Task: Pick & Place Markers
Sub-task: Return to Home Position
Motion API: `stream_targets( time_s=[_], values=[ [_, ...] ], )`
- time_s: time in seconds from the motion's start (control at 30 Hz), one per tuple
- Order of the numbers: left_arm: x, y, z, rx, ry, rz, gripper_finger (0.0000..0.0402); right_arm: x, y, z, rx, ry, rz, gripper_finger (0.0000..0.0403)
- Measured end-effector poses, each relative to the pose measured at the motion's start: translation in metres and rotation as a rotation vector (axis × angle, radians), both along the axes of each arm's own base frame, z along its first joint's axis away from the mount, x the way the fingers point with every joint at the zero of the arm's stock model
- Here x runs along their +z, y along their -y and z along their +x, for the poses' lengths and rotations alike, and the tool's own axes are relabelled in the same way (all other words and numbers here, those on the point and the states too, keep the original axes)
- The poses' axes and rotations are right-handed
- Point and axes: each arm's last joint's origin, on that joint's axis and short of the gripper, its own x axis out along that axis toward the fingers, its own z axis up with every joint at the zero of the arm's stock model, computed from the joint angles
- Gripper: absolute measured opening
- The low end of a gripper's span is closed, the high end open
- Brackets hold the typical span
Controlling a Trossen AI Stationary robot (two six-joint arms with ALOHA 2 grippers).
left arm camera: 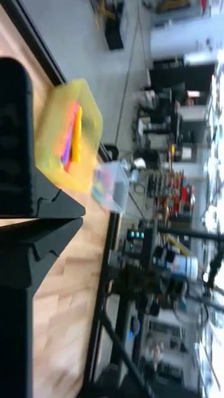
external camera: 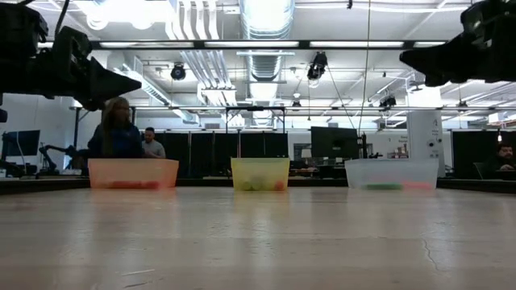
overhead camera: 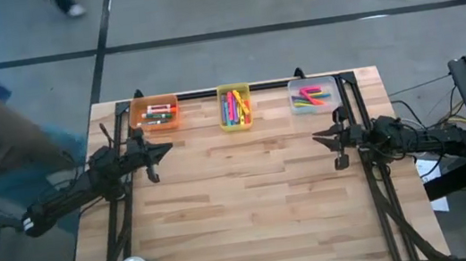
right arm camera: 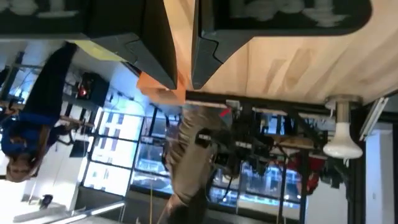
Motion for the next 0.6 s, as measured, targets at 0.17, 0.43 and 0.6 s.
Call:
stream_targets(
  time_s=[0.17,0.43,0.6],
  values=[
    [-0.0004,-0.0007,-0.0003,0.027,-0.001,-0.005,0.0,0.0028,0.0014,-0.0021,-0.046,0.038,0.028,0.0043],
    [-0.0011,-0.0032,-0.0011,0.119,-0.002,-0.022,0.0,0.0005,0.0053,-0.0018,-0.169,0.034,0.127,0.0043],
    [-0.0019,-0.0032,-0.0011,0.119,-0.01,-0.026,0.0,-0.0031,0.0054,-0.0008,-0.173,-0.007,0.12,0.0043]
  ],
)
